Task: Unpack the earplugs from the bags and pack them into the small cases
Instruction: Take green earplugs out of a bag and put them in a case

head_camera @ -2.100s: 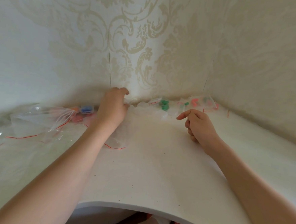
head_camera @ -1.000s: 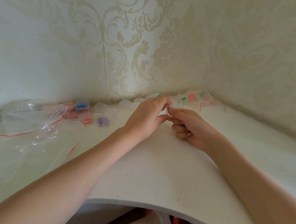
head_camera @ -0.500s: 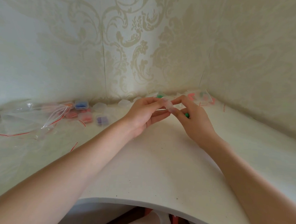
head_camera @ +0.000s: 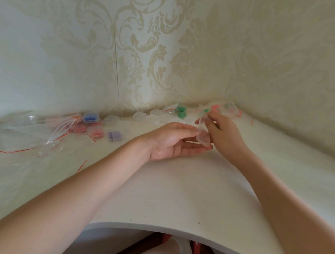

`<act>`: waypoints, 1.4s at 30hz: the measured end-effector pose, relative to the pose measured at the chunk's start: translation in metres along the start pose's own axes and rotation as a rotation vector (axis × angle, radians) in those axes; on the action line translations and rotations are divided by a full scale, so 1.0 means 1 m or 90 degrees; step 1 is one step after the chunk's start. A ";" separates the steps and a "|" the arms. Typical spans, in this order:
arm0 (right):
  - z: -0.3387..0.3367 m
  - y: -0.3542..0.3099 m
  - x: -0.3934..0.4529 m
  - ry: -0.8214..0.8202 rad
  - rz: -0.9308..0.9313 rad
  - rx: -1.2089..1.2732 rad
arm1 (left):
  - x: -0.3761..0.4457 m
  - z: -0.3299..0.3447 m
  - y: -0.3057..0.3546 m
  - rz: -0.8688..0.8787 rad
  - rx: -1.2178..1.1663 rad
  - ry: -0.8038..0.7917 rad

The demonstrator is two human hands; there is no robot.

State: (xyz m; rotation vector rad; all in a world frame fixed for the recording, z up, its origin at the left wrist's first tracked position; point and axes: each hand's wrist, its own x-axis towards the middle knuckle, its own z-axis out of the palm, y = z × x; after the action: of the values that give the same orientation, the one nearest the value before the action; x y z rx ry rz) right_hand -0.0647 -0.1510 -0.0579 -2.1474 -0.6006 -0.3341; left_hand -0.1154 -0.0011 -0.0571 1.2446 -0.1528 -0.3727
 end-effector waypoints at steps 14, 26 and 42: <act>0.004 -0.012 0.002 0.010 0.124 0.255 | 0.006 -0.016 0.006 0.012 -0.211 0.168; 0.017 -0.019 -0.007 0.098 0.163 0.276 | 0.007 -0.007 0.000 0.017 -0.130 0.121; 0.008 -0.028 -0.001 -0.009 0.307 0.711 | 0.008 -0.013 0.003 0.055 -0.246 0.230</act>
State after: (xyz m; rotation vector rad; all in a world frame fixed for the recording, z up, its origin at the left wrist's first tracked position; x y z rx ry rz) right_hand -0.0801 -0.1301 -0.0439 -1.1365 -0.1599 0.2530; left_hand -0.1035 0.0086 -0.0594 0.9003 0.1683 -0.0899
